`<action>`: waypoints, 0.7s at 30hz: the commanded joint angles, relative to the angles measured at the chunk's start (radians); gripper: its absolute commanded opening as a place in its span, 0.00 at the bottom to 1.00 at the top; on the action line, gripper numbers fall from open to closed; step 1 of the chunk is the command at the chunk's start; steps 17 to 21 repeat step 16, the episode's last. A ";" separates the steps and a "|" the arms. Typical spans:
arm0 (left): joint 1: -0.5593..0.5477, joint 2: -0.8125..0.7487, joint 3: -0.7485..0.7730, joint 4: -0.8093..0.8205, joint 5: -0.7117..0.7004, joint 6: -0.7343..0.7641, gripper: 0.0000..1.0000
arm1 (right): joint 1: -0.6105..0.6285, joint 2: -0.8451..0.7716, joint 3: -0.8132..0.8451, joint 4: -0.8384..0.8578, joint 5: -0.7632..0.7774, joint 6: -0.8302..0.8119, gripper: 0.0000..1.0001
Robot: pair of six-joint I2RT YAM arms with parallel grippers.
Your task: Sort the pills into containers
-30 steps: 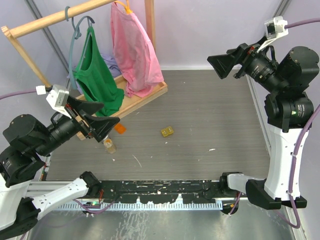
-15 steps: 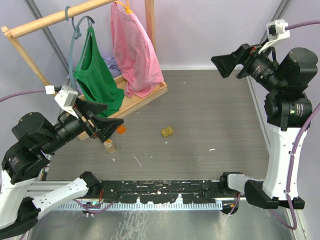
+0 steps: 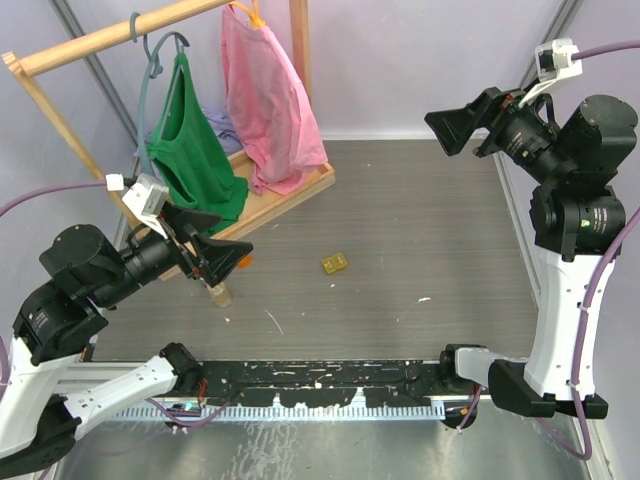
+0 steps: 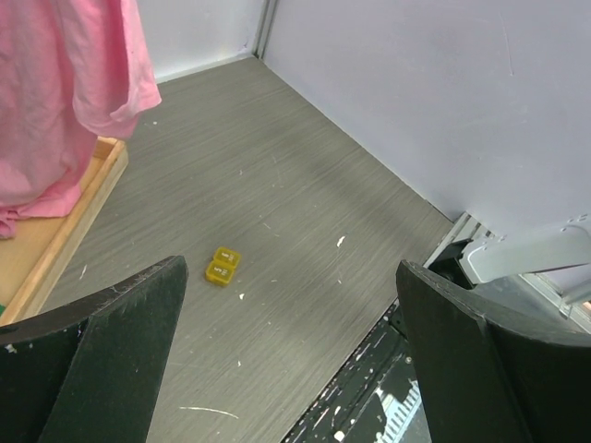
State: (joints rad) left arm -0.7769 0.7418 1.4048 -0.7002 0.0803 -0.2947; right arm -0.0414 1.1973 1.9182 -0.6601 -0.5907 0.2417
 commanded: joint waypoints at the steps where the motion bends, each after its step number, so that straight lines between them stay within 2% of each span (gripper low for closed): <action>1: 0.004 -0.026 -0.013 0.060 0.031 -0.011 0.98 | -0.003 -0.022 -0.002 0.045 -0.014 -0.011 1.00; 21: 0.004 -0.019 -0.030 0.048 0.012 -0.011 0.98 | -0.003 -0.030 -0.035 0.035 -0.047 -0.071 1.00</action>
